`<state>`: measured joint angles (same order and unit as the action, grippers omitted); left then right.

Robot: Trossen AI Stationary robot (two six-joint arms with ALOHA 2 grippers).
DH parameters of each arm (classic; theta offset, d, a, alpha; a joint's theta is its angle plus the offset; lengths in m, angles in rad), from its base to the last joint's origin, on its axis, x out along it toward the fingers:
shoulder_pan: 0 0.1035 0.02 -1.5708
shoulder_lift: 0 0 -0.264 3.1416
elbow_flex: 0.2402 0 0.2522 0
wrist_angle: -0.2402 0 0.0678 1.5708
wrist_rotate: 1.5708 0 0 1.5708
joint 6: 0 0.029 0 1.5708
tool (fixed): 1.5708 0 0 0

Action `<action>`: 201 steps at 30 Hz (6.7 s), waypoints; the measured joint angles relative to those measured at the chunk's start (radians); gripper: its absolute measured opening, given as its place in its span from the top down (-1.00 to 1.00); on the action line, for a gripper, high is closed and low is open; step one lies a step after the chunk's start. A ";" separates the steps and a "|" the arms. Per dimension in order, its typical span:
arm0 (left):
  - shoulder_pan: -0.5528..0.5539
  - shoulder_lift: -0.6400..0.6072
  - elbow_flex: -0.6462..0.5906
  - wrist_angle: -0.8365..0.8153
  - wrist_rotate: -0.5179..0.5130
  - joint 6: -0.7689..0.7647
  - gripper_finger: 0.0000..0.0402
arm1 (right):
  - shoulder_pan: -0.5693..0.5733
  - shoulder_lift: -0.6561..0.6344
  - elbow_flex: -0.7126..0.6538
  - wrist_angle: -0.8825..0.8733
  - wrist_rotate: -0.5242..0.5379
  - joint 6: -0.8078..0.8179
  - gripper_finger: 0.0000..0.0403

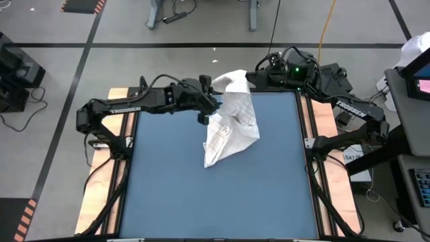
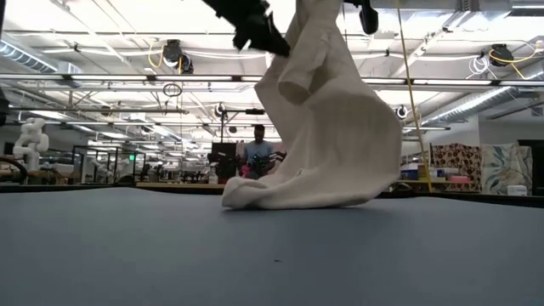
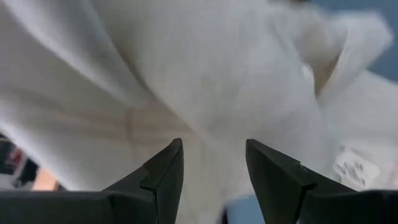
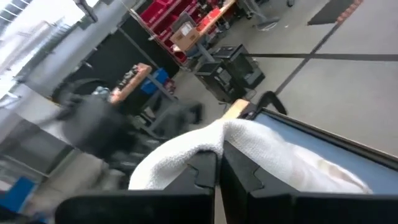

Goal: Roll towel into tight, uniform cylinder
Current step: Roll the white towel

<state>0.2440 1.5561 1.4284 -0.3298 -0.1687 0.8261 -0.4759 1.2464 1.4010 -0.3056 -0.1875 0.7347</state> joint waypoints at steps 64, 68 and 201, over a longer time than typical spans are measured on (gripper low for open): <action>-0.037 -0.314 0.001 -0.491 0.436 -0.616 0.41 | 0.033 -0.014 0.000 -0.010 0.012 -0.195 1.00; -0.033 -0.346 0.000 -0.430 0.307 -0.619 0.20 | 0.051 -0.014 0.000 -0.010 0.011 -0.205 1.00; 0.327 -0.103 0.001 0.673 1.218 -1.372 0.90 | 0.547 0.226 0.000 -0.016 0.530 -0.141 0.98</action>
<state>0.5713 1.4527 1.4296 0.3427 1.0495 -0.5458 0.0711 1.4720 1.4006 -0.3213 0.3422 0.5938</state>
